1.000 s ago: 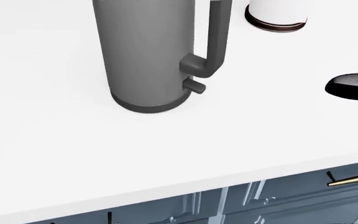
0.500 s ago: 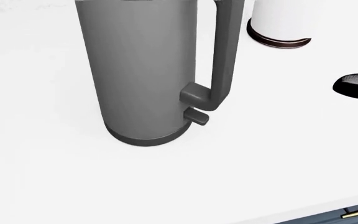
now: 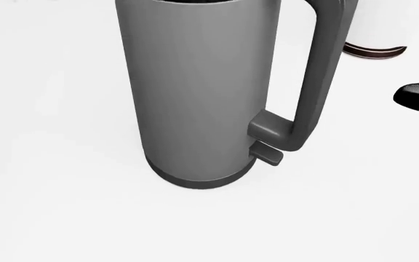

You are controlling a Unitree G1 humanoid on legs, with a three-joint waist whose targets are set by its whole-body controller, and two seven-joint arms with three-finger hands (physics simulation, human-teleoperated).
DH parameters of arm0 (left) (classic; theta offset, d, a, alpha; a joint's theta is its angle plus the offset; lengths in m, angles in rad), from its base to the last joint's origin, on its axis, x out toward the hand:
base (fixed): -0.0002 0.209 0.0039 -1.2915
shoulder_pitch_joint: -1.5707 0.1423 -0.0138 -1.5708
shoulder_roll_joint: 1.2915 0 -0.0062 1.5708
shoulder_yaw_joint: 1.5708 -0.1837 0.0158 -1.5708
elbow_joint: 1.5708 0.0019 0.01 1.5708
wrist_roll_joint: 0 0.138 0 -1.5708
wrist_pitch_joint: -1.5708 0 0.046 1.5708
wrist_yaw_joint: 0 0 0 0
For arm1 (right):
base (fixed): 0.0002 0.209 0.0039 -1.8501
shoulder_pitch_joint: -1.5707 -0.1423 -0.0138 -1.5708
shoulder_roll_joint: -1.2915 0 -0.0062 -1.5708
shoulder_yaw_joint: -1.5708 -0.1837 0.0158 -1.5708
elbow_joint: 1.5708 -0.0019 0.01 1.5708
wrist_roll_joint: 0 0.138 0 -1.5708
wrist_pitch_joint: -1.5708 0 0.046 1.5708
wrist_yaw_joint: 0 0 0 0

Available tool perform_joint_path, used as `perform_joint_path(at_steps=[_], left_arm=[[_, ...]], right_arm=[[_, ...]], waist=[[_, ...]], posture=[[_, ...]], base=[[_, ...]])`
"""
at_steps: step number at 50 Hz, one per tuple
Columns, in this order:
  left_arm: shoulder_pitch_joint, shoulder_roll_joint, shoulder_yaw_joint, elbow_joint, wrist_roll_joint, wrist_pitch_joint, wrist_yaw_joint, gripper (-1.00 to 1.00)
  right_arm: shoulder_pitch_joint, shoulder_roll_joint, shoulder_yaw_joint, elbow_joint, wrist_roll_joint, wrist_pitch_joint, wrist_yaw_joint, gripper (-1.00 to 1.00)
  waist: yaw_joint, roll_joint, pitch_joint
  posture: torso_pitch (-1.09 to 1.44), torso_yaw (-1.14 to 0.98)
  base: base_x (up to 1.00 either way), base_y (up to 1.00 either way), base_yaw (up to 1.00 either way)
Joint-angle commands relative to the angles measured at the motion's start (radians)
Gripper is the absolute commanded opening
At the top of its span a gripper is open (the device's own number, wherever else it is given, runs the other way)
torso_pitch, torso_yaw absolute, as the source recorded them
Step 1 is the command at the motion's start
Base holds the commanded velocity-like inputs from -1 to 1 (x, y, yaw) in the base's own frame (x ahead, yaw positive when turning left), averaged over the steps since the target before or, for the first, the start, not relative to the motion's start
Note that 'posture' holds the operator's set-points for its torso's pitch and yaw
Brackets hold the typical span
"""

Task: Press the button to open the lid of the electric kettle.

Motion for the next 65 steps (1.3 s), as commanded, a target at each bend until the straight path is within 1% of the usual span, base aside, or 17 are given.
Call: perform_joint_path(at_steps=[1, 7, 13, 19, 24, 27, 28, 29, 33, 35, 39, 43, 50, 57, 61, 65], left_arm=[[-0.017, 0.022, -0.008, -0.030, -0.006, -0.007, 0.007, 1.00], [-0.021, 0.018, -0.006, -0.031, -0.008, 0.004, 0.005, 1.00], [-0.029, 0.023, 0.001, -0.031, -0.025, 0.013, 0.013, 1.00], [-0.031, 0.028, 0.001, -0.033, -0.038, 0.016, 0.022, 1.00], [-0.025, 0.028, -0.002, -0.033, -0.036, 0.006, 0.024, 1.00], [-0.020, 0.026, -0.010, -0.035, -0.015, -0.005, 0.015, 1.00], [-0.014, 0.028, -0.019, -0.031, 0.006, -0.014, 0.006, 1.00], [-0.019, 0.020, -0.015, -0.025, 0.003, -0.011, 0.007, 1.00], [-0.023, 0.019, -0.011, -0.025, 0.007, 0.003, 0.006, 1.00], [-0.022, 0.019, -0.016, -0.022, 0.016, 0.002, 0.004, 1.00], [-0.025, 0.017, -0.018, -0.023, 0.022, 0.007, 0.002, 1.00], [-0.025, 0.015, -0.027, -0.021, 0.037, 0.011, -0.001, 1.00], [-0.032, 0.011, -0.025, -0.025, 0.041, 0.029, -0.002, 1.00], [-0.035, 0.010, -0.026, -0.033, 0.036, 0.037, 0.001, 1.00], [-0.034, 0.010, -0.026, -0.033, 0.036, 0.037, 0.001, 1.00], [-0.034, 0.010, -0.025, -0.034, 0.034, 0.037, 0.002, 1.00]], right_arm=[[-0.023, -0.017, -0.012, -0.028, -0.001, -0.019, -0.002, 1.00], [-0.027, -0.020, -0.013, -0.034, 0.007, -0.008, -0.008, 1.00], [-0.031, -0.025, -0.016, -0.040, 0.012, 0.001, -0.009, 1.00], [-0.037, -0.028, -0.017, -0.047, 0.022, 0.012, -0.016, 1.00], [-0.035, -0.028, -0.013, -0.048, 0.022, 0.012, -0.016, 1.00], [-0.037, -0.024, 0.001, -0.049, 0.007, 0.008, -0.013, 1.00], [-0.040, -0.024, 0.001, -0.049, 0.005, 0.011, -0.011, 1.00], [-0.044, -0.026, 0.001, -0.048, 0.003, 0.013, -0.009, 1.00], [-0.070, -0.037, 0.020, -0.033, -0.021, 0.014, -0.005, 1.00], [-0.098, -0.047, 0.023, -0.022, -0.027, 0.026, -0.005, 1.00], [-0.146, -0.062, 0.051, 0.000, -0.053, 0.028, 0.002, 1.00], [-0.200, -0.072, 0.071, 0.034, -0.076, 0.028, 0.011, 1.00], [-0.273, -0.071, 0.117, 0.075, -0.131, 0.020, 0.028, 1.00], [-0.328, -0.050, 0.149, 0.105, -0.190, 0.011, 0.037, 1.00], [-0.370, -0.031, 0.180, 0.135, -0.224, -0.001, 0.035, 1.00], [-0.401, -0.015, 0.193, 0.149, -0.243, 0.005, 0.035, 1.00]], waist=[[-0.001, 0.003, -0.026], [0.001, 0.005, -0.053], [0.000, 0.004, -0.087], [0.001, 0.003, -0.127], [0.002, 0.003, -0.167], [0.002, 0.003, -0.193], [0.003, 0.003, -0.201], [0.003, 0.004, -0.208], [0.005, 0.005, -0.229], [0.005, 0.005, -0.236], [0.006, 0.006, -0.243], [0.006, 0.008, -0.246], [0.008, 0.010, -0.248], [0.010, 0.012, -0.250], [0.011, 0.015, -0.251], [0.011, 0.017, -0.252]], posture=[[-0.02, 0.00], [-0.08, 0.00], [-0.14, 0.00], [-0.20, 0.00], [-0.25, 0.00], [-0.27, 0.00], [-0.27, 0.00], [-0.27, 0.00], [-0.27, 0.00], [-0.27, 0.00], [-0.27, 0.00], [-0.27, 0.00], [-0.27, 0.00], [-0.27, 0.00], [-0.27, 0.00], [-0.27, 0.00]], base=[[0.00, 0.00, 0.00], [0.00, 0.00, 0.00], [0.00, 0.00, 0.00], [0.00, 0.00, 0.00], [0.00, 0.00, 0.00], [0.00, 0.00, 0.00], [0.00, 0.00, 0.00], [0.00, 0.00, 0.00], [0.00, 0.00, 0.00], [0.00, 0.00, 0.00], [0.00, 0.00, 0.00], [0.00, 0.00, 0.00], [0.00, 0.00, 0.00], [0.00, 0.00, 0.00], [0.00, 0.00, 0.00], [0.00, 0.00, 0.00]])
